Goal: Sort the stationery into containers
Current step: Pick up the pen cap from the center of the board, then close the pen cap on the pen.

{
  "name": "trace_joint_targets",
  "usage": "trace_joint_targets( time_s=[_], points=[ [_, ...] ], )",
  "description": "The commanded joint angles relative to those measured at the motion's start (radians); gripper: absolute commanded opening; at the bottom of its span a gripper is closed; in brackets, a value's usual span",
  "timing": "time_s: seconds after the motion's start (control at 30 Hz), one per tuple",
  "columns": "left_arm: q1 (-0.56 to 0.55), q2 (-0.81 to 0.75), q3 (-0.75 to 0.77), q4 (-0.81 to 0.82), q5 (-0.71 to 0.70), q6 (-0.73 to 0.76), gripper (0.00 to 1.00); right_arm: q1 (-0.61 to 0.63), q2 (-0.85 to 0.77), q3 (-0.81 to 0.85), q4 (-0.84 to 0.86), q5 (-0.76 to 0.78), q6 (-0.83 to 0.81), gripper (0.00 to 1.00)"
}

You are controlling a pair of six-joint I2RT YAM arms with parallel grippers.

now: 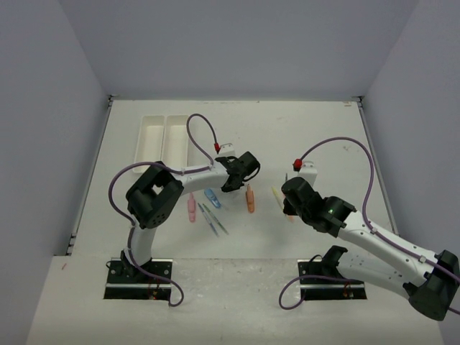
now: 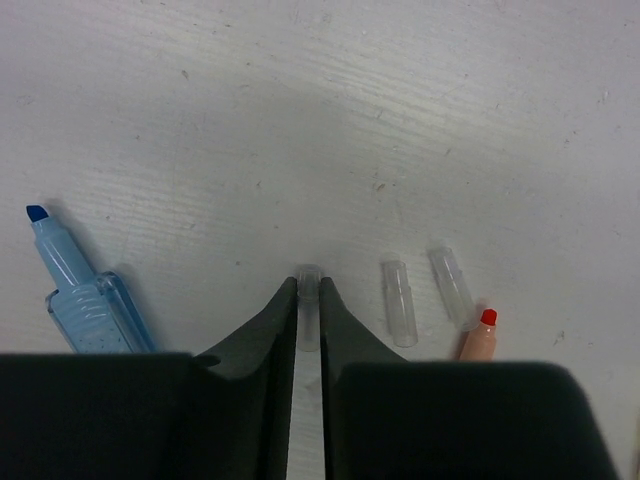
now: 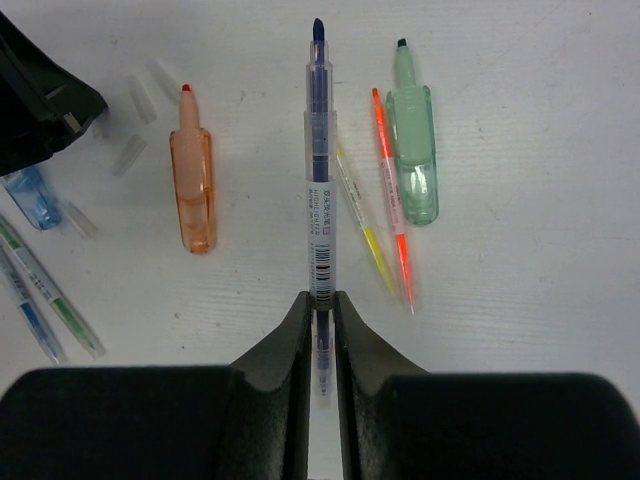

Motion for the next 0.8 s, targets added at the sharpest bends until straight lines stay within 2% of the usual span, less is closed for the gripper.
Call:
trace_joint_targets(
  time_s=[0.0, 0.07, 0.13, 0.2, 0.27, 0.33, 0.4, 0.47, 0.5, 0.53, 0.6, 0.67, 0.77],
  points=[
    [0.007, 0.03, 0.001, 0.008, -0.002, -0.032, 0.08, -0.003, -0.018, -0.012, 0.03, -0.001, -0.006, 0.0],
    [0.01, 0.019, -0.008, 0.008, -0.002, -0.035, 0.01, -0.002, -0.018, -0.013, 0.03, -0.002, -0.006, 0.0],
    [0.011, 0.004, -0.019, 0.014, -0.001, -0.031, 0.0, -0.003, -0.018, -0.014, 0.033, -0.003, -0.007, 0.0],
    [0.014, -0.035, -0.026, 0.016, -0.007, -0.019, 0.0, -0.002, -0.029, -0.03, 0.088, -0.066, -0.036, 0.0],
    [0.014, -0.081, -0.03, 0.017, -0.029, -0.004, 0.0, -0.003, -0.063, -0.073, 0.226, -0.18, -0.108, 0.0],
    [0.004, -0.201, -0.058, 0.084, -0.038, 0.062, 0.0, -0.003, -0.098, -0.122, 0.37, -0.37, -0.164, 0.0],
    [-0.014, -0.33, -0.155, 0.193, -0.043, 0.19, 0.0, -0.003, -0.128, -0.181, 0.522, -0.665, -0.184, 0.0],
    [-0.027, -0.464, -0.263, 0.336, 0.025, 0.273, 0.0, -0.002, -0.151, -0.255, 0.674, -0.831, -0.15, 0.0],
    [-0.027, -0.575, -0.364, 0.465, 0.085, 0.327, 0.0, 0.0, -0.167, -0.302, 0.801, -0.914, -0.106, 0.0],
    [-0.027, -0.654, -0.436, 0.557, 0.125, 0.355, 0.0, 0.0, -0.173, -0.333, 0.88, -0.95, -0.073, 0.0],
    [-0.027, -0.867, -0.619, 0.841, 0.217, 0.413, 0.0, 0.0, -0.182, -0.391, 1.078, -1.0, -0.003, 0.0],
    [-0.027, -1.007, -0.685, 0.957, 0.247, 0.42, 0.0, 0.003, -0.18, -0.409, 1.18, -1.002, 0.026, 0.0],
    [-0.03, -1.094, -0.768, 1.072, 0.334, 0.43, 0.0, 0.013, -0.169, -0.4, 1.233, -0.994, 0.052, 0.0]
  ],
)
